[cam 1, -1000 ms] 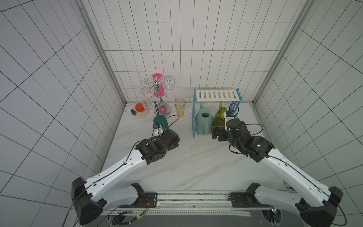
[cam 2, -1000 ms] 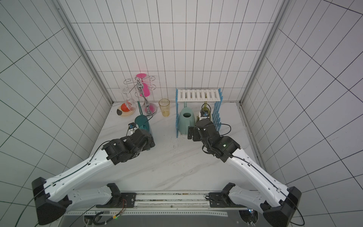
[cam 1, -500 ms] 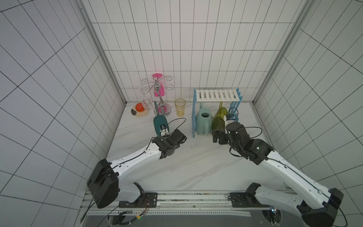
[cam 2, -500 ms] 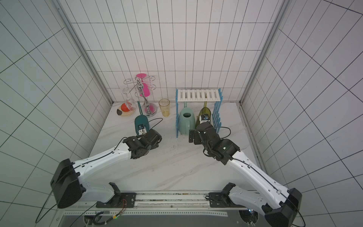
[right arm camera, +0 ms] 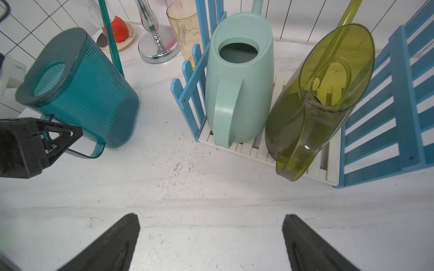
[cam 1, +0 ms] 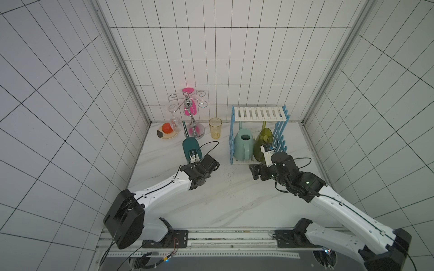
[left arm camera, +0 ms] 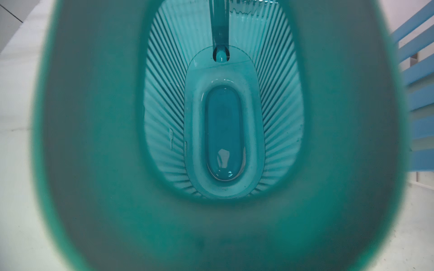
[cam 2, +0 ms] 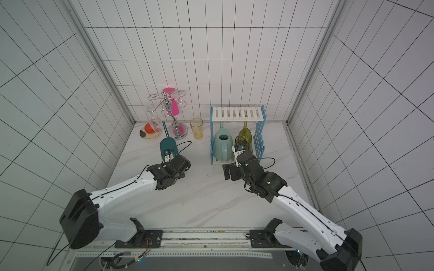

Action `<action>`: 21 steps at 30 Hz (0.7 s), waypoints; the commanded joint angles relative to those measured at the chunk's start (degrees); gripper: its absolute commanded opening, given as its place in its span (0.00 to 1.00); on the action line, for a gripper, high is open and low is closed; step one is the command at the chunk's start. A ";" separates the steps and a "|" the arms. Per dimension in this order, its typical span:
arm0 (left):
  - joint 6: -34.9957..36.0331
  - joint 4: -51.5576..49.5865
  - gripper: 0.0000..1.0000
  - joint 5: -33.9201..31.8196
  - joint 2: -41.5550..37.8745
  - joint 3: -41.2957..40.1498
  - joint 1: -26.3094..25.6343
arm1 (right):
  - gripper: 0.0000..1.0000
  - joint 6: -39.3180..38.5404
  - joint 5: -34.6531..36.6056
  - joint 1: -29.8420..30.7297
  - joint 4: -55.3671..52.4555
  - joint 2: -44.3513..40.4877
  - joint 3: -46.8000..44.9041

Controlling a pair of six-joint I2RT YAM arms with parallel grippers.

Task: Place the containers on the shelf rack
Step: 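Pick up a container from the center of the board.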

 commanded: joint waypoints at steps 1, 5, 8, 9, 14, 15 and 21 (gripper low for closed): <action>0.23 0.10 0.07 0.26 -1.88 -0.74 0.16 | 0.99 -1.28 -0.75 -0.29 1.40 -1.48 -0.68; 1.41 -1.68 0.00 1.84 -3.97 -0.73 0.15 | 0.99 -1.65 -0.10 -0.38 0.82 -2.41 -1.09; 3.18 -3.33 0.00 4.07 -5.99 -0.68 -0.67 | 0.99 -2.04 0.54 -0.44 0.02 -3.43 -1.46; 3.71 -3.94 0.00 4.82 -6.84 -0.68 -1.22 | 0.99 -2.26 0.87 -0.51 -0.37 -3.87 -1.56; 7.36 -7.23 0.00 6.69 -12.07 -0.92 -5.13 | 0.99 -2.96 2.82 -1.11 -2.22 -6.64 -2.03; 7.91 -7.52 0.00 7.19 -13.34 -1.25 -5.55 | 0.99 -3.06 3.14 -1.28 -2.36 -7.31 -2.16; 14.47 -8.27 0.00 14.28 -22.37 -2.96 -6.54 | 0.99 -2.73 3.93 -2.49 -3.12 -8.84 -2.34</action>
